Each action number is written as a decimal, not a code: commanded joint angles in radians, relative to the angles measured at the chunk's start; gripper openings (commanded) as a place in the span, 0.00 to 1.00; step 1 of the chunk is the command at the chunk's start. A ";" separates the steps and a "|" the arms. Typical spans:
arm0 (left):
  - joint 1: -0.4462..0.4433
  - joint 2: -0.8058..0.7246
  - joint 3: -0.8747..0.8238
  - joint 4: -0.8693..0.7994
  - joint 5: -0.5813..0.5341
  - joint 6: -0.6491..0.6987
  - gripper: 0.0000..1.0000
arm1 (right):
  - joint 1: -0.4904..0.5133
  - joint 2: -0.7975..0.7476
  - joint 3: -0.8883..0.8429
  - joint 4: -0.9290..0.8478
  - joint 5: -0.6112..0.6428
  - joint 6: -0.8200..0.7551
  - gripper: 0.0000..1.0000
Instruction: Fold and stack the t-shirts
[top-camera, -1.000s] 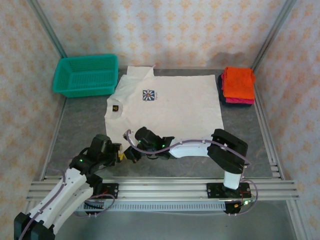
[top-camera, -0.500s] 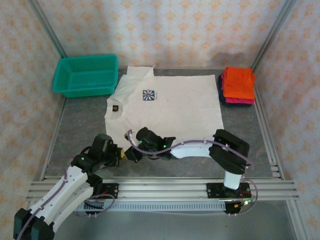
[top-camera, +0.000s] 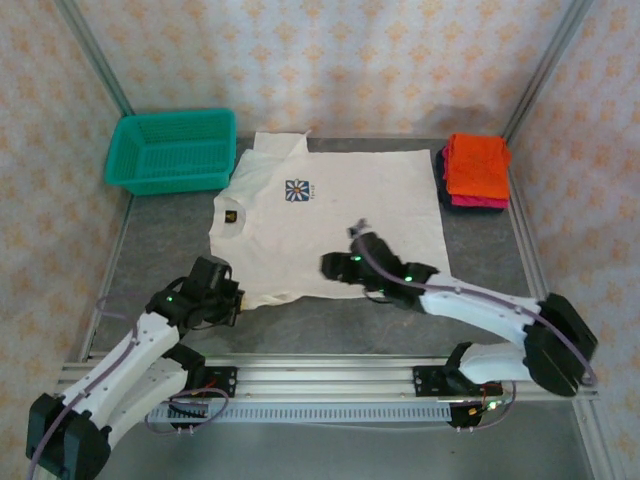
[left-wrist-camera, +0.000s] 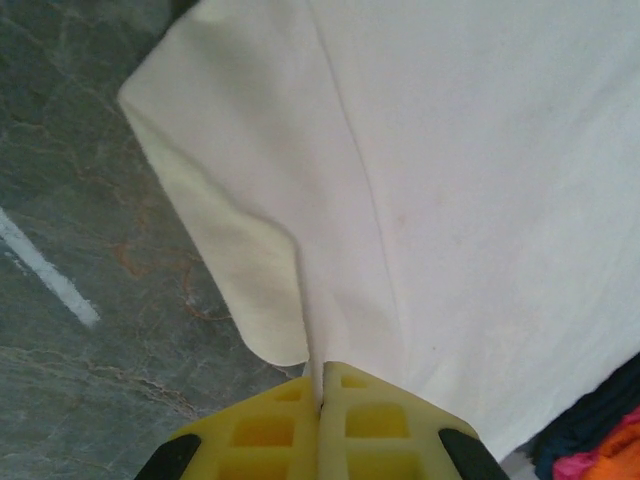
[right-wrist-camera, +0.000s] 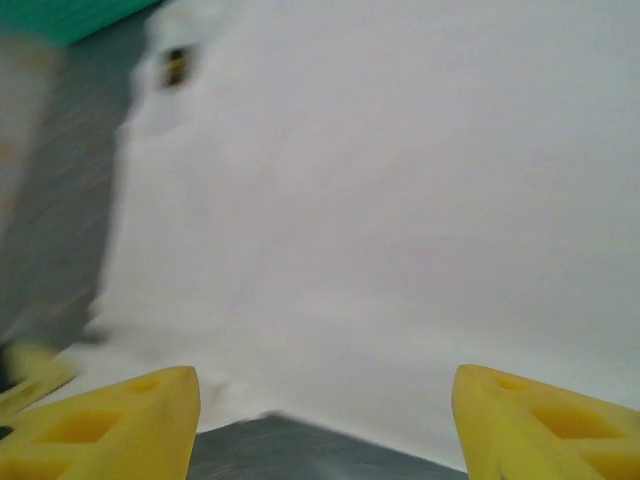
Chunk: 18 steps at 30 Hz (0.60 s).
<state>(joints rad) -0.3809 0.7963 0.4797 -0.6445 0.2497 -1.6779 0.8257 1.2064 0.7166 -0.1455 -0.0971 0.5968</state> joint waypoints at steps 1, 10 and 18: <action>-0.028 0.049 0.038 -0.029 -0.035 0.064 0.00 | -0.157 -0.139 -0.062 -0.375 0.129 0.174 0.67; -0.147 0.084 0.241 -0.254 -0.111 0.170 0.00 | -0.650 -0.285 -0.120 -0.590 -0.056 0.034 0.67; -0.147 0.037 0.262 -0.360 -0.116 0.171 0.00 | -0.719 -0.230 -0.181 -0.567 -0.055 0.053 0.68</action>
<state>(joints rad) -0.5240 0.8402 0.7471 -0.9035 0.1677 -1.5166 0.1219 0.9768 0.5701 -0.6811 -0.1574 0.6498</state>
